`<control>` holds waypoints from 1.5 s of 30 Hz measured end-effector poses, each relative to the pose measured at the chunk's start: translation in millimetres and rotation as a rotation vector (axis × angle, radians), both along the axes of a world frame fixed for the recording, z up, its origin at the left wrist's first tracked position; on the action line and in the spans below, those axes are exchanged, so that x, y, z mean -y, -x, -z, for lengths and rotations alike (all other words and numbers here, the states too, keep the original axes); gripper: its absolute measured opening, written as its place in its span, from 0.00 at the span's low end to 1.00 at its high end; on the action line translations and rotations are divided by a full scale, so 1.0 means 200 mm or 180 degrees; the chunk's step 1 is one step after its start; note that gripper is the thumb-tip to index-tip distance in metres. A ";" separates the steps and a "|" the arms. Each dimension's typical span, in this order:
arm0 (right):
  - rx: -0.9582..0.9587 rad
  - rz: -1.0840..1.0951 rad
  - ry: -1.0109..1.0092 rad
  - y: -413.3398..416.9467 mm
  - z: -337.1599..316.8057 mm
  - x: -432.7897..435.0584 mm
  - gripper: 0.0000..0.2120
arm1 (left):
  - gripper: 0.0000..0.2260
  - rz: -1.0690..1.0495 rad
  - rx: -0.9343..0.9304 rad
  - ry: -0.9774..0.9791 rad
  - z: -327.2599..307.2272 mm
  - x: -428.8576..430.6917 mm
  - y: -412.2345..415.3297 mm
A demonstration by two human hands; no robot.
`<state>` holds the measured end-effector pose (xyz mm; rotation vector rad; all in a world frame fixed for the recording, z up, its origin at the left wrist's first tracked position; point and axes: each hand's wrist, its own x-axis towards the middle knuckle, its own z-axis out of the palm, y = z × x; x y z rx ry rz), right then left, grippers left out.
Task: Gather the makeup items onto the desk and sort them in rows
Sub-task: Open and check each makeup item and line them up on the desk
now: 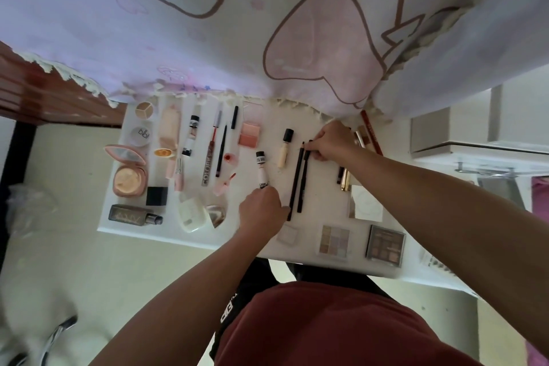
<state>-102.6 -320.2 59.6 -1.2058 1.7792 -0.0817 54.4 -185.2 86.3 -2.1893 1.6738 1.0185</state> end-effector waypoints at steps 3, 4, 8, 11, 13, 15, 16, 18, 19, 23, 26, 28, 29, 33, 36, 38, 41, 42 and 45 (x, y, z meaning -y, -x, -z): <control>-0.0065 -0.0138 0.0202 0.06 -0.05 -0.01 0.09 | 0.09 -0.0038 0.0019 0.0150 -0.03 0.00 -0.06; -0.0156 -0.0200 0.0310 0.10 -0.06 -0.03 0.08 | 0.09 -0.0075 0.0024 0.0199 -0.04 0.00 -0.08; -0.0837 -0.0539 0.0470 0.25 -0.09 -0.11 0.06 | 0.07 -0.0233 -0.0016 0.0274 -0.06 0.00 -0.16; -0.1302 -0.0922 0.0299 0.32 -0.07 -0.19 0.15 | 0.07 -0.0257 -0.0007 0.0309 -0.08 -0.01 -0.20; -0.1493 -0.1017 0.0189 0.33 -0.07 -0.22 0.15 | 0.07 -0.0266 -0.0046 0.0337 -0.09 -0.02 -0.20; -0.1600 -0.0964 0.0242 0.32 -0.06 -0.23 0.15 | 0.07 -0.0250 -0.0070 0.0377 -0.11 -0.02 -0.20; -0.1614 -0.0927 0.0302 0.32 -0.07 -0.23 0.15 | 0.07 -0.0235 -0.0071 0.0397 -0.12 -0.03 -0.19; -0.1556 -0.0895 0.0426 0.31 -0.07 -0.23 0.11 | 0.08 -0.0199 -0.0065 0.0422 -0.13 -0.03 -0.19; -0.1521 -0.0900 0.0470 0.31 -0.07 -0.22 0.09 | 0.08 -0.0187 -0.0065 0.0430 -0.14 -0.04 -0.20; -0.1562 -0.0874 0.0493 0.28 -0.06 -0.20 0.08 | 0.07 -0.0178 -0.0067 0.0453 -0.17 -0.04 -0.23; -0.1607 -0.0785 0.0305 0.26 -0.05 -0.19 0.07 | 0.07 -0.0182 -0.0040 0.0415 -0.19 -0.05 -0.26; -0.1568 -0.0633 0.0172 0.25 -0.04 -0.18 0.07 | 0.07 -0.0206 -0.0027 0.0419 -0.20 -0.06 -0.28; -0.1544 -0.0551 0.0118 0.24 -0.04 -0.18 0.07 | 0.07 -0.0205 -0.0015 0.0426 -0.21 -0.06 -0.29; -0.1214 -0.0129 0.0041 0.26 -0.06 -0.16 0.12 | 0.08 -0.0195 -0.0076 0.0465 -0.22 -0.04 -0.31; -0.0205 0.0482 -0.0003 0.27 -0.13 -0.16 0.15 | 0.07 -0.0193 -0.0261 0.0511 -0.24 -0.01 -0.30; 0.0492 0.0869 -0.0220 0.26 -0.20 -0.18 0.10 | 0.06 -0.0226 -0.0463 0.0511 -0.26 0.04 -0.30; 0.1389 0.0801 -0.0627 0.25 -0.33 -0.23 0.06 | 0.05 -0.0394 -0.0897 0.0501 -0.30 0.13 -0.28; 0.1638 0.0660 -0.0704 0.25 -0.37 -0.24 0.08 | 0.05 -0.0540 -0.1110 0.0493 -0.32 0.16 -0.27; 0.2048 0.0168 -0.0840 0.25 -0.46 -0.27 0.11 | 0.05 -0.1038 -0.1822 0.0429 -0.40 0.24 -0.25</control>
